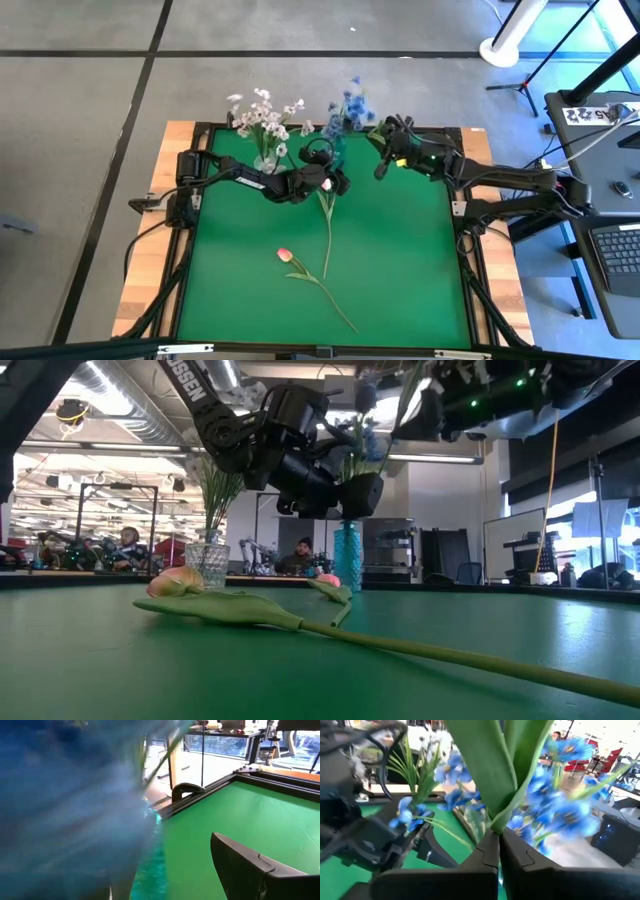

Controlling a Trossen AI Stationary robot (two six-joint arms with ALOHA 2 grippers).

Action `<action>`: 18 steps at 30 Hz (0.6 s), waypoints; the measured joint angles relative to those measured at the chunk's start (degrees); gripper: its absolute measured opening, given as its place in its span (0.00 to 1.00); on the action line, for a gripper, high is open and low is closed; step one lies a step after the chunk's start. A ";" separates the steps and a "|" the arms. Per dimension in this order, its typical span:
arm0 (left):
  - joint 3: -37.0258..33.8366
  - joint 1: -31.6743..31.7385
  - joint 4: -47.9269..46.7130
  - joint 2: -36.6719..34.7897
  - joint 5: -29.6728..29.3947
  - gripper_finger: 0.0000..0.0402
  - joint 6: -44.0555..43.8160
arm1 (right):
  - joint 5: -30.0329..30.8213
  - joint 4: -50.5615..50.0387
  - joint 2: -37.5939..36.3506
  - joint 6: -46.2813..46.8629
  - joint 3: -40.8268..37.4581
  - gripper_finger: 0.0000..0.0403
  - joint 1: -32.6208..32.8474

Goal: Sort flowers into vase by color
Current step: Put the black flower into the blue vase

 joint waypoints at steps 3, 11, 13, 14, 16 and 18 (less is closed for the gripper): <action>0.00 -0.14 -0.07 0.00 0.03 0.59 0.00 | -0.82 0.36 1.90 -0.02 0.00 0.00 -0.82; -0.02 -0.98 -0.61 0.00 0.04 0.59 0.02 | -0.83 -0.17 1.07 0.07 0.00 0.00 -1.03; -0.03 -1.53 -2.00 -0.05 -0.11 0.59 0.02 | -0.73 -2.17 -0.86 0.14 0.00 0.00 -1.03; -0.05 -1.94 -3.15 -0.21 -0.16 0.59 0.03 | -0.31 -3.49 -2.01 0.17 -0.02 0.00 -1.03; -0.09 -3.13 -5.07 -0.50 -0.17 0.59 0.00 | 0.66 -6.12 -4.84 0.26 -0.02 0.00 -1.01; -0.09 -4.66 -6.71 -0.82 -0.15 0.59 0.03 | 0.71 -9.26 -8.25 1.54 -0.02 0.00 -1.01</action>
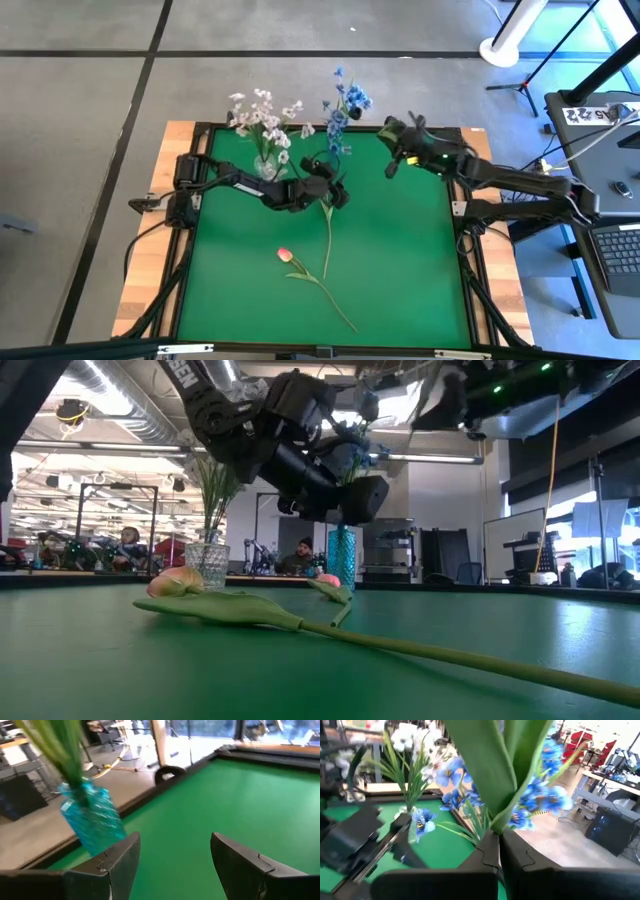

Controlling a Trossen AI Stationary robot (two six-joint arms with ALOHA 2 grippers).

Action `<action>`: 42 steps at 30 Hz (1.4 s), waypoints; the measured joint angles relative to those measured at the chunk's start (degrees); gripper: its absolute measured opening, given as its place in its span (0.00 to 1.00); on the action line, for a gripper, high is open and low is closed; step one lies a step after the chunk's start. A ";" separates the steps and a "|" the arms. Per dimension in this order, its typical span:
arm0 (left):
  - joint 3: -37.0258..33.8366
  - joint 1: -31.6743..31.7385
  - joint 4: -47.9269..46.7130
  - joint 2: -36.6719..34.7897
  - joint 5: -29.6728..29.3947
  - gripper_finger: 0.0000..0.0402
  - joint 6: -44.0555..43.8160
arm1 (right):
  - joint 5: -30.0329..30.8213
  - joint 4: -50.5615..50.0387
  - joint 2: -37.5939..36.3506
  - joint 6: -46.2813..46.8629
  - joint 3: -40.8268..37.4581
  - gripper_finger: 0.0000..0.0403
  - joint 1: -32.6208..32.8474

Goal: Sort flowers into vase by color
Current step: Put the black flower into the blue vase

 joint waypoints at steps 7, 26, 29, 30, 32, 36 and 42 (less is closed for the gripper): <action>0.38 -7.27 -0.57 -5.21 3.04 0.59 0.15 | -11.04 -10.45 -8.73 9.92 0.02 0.00 0.61; 2.27 -9.41 -1.98 -10.98 21.12 0.59 -7.59 | -10.01 -8.14 -5.78 13.67 0.00 0.00 23.25; 2.27 -9.48 -1.27 -10.98 21.12 0.58 -7.63 | -9.97 -7.89 -4.41 13.69 0.00 0.00 23.71; 2.27 -9.51 -1.28 -10.98 21.14 0.57 -7.64 | -9.95 -7.84 -3.97 13.71 0.00 0.00 23.67; 2.27 -9.56 -1.24 -10.98 21.42 0.54 -7.71 | -9.97 -7.85 -2.97 13.78 0.00 0.00 23.67; 2.27 -9.72 0.72 -10.98 22.61 0.49 -7.70 | -10.47 -7.32 -1.02 14.00 0.00 0.00 23.67; 2.27 -9.57 0.69 -10.98 22.72 0.47 -7.70 | -13.35 -4.70 1.16 14.96 0.00 0.00 23.67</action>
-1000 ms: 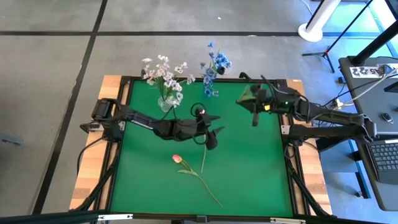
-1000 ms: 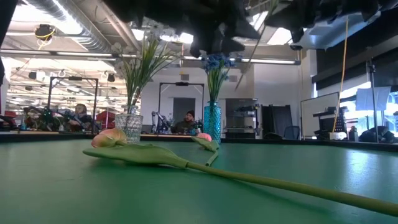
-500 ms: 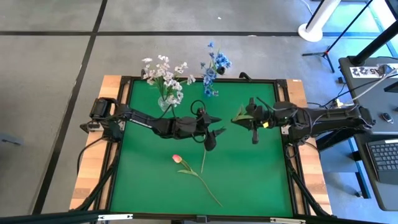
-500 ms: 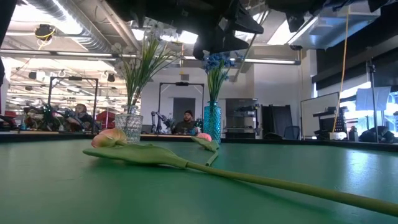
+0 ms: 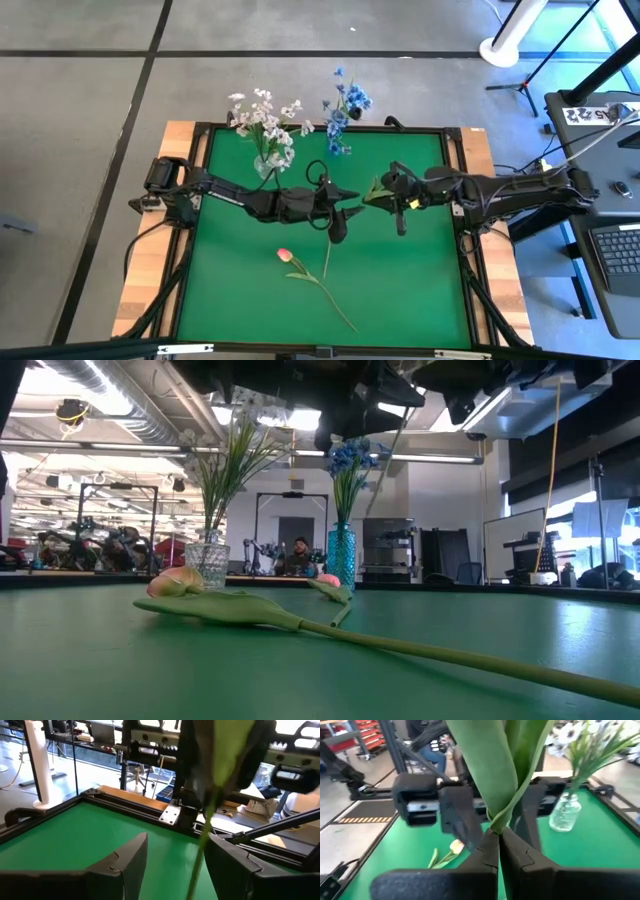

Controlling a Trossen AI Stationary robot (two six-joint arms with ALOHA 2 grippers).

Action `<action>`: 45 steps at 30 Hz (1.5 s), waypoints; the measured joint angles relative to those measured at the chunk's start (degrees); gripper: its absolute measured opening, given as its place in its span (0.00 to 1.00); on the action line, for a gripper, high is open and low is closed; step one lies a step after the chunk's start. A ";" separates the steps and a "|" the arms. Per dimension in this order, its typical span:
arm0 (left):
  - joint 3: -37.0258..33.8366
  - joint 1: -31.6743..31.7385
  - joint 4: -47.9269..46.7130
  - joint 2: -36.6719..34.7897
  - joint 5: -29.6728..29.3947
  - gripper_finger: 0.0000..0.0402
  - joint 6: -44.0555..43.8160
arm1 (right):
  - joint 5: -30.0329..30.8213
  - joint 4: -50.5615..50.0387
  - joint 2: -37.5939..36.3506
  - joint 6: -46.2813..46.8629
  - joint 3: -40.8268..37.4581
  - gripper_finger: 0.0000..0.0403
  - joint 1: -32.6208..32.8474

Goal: Sort flowers into vase by color
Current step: Put the black flower into the blue vase

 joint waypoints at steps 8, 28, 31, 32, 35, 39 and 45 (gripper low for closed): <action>0.00 -0.02 -0.30 0.00 0.04 0.46 0.08 | -1.99 0.22 1.85 0.50 0.00 0.00 -0.07; 0.00 -0.09 -3.10 0.00 0.32 0.31 0.02 | -2.19 -2.29 1.89 0.88 0.00 0.00 -0.07; 0.02 -0.09 -3.13 0.00 0.42 0.23 -0.31 | -2.14 -2.25 1.89 0.88 0.00 0.00 -0.09; 0.02 -0.09 -3.15 0.00 0.45 0.20 -0.72 | -2.10 -2.25 1.89 0.88 0.00 0.00 -0.09; 0.04 -0.09 -3.14 0.00 0.41 0.09 -1.29 | -1.21 -1.75 1.89 1.23 0.00 0.00 -0.11; 0.09 -0.09 -2.91 0.00 0.39 0.02 -1.31 | -1.58 -0.74 1.89 0.97 -0.02 0.04 -0.11; 0.09 -0.06 -3.05 0.00 -1.00 0.01 -1.50 | -1.12 -0.44 1.89 -0.77 -0.02 0.24 -0.07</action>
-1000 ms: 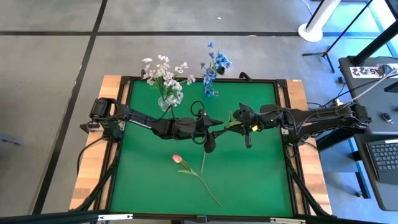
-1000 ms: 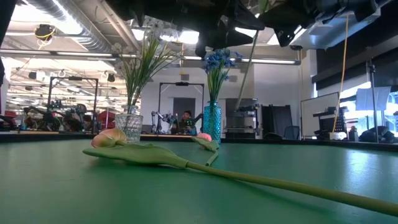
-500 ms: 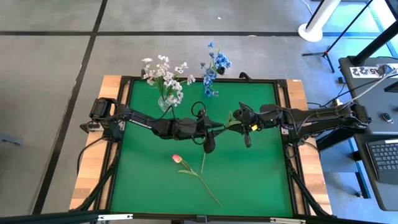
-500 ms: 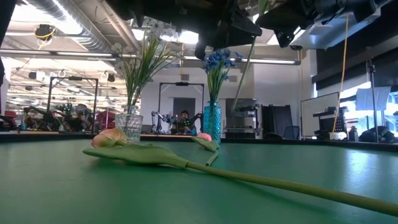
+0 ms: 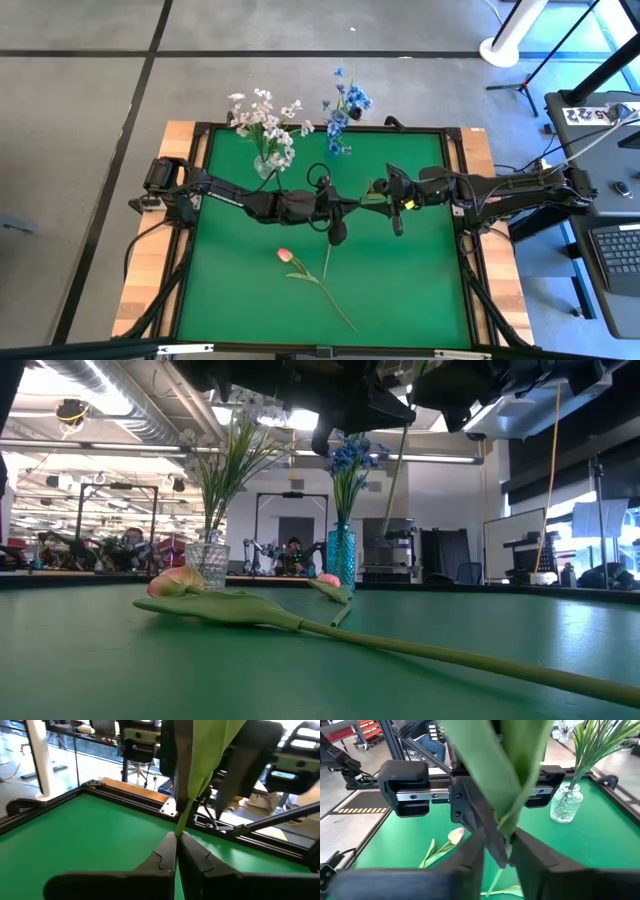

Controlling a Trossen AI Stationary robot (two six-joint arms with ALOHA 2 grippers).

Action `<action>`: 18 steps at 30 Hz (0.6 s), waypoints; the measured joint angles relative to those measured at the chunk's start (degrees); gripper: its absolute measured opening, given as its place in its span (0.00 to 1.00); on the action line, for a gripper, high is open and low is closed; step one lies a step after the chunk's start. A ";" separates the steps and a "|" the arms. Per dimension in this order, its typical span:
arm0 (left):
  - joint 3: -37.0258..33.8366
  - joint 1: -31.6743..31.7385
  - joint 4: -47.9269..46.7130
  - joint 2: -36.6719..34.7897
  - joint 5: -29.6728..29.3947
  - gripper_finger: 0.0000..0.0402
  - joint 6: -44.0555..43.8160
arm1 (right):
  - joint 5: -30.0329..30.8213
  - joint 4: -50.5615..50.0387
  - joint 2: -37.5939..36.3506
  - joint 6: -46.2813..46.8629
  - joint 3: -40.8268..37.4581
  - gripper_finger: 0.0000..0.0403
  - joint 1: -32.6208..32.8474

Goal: Sort flowers into vase by color
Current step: Put the black flower into the blue vase

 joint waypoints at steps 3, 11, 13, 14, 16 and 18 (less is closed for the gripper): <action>0.00 0.06 -0.08 0.00 -1.81 0.00 -0.95 | 1.12 0.06 -0.56 -0.88 0.00 0.38 0.02; -0.15 0.01 -15.38 -9.65 -10.54 0.00 -0.54 | 7.78 -7.17 -8.19 -4.29 0.13 0.67 0.11; -0.15 -0.89 -17.58 -13.28 -12.39 0.00 1.25 | 13.67 -9.68 -10.12 -5.36 0.11 0.70 0.09; -0.15 -1.35 -17.83 -14.95 -13.09 0.00 2.34 | 17.90 -10.44 -10.47 -5.63 0.13 0.72 0.07; -0.15 -2.54 -17.96 -17.91 -13.88 0.00 5.00 | 26.57 -12.37 -10.30 -5.94 0.11 0.73 -0.29; -0.15 -3.35 -17.71 -20.81 -14.25 0.00 7.52 | 31.11 -12.33 -8.24 -5.78 -0.15 0.73 -2.43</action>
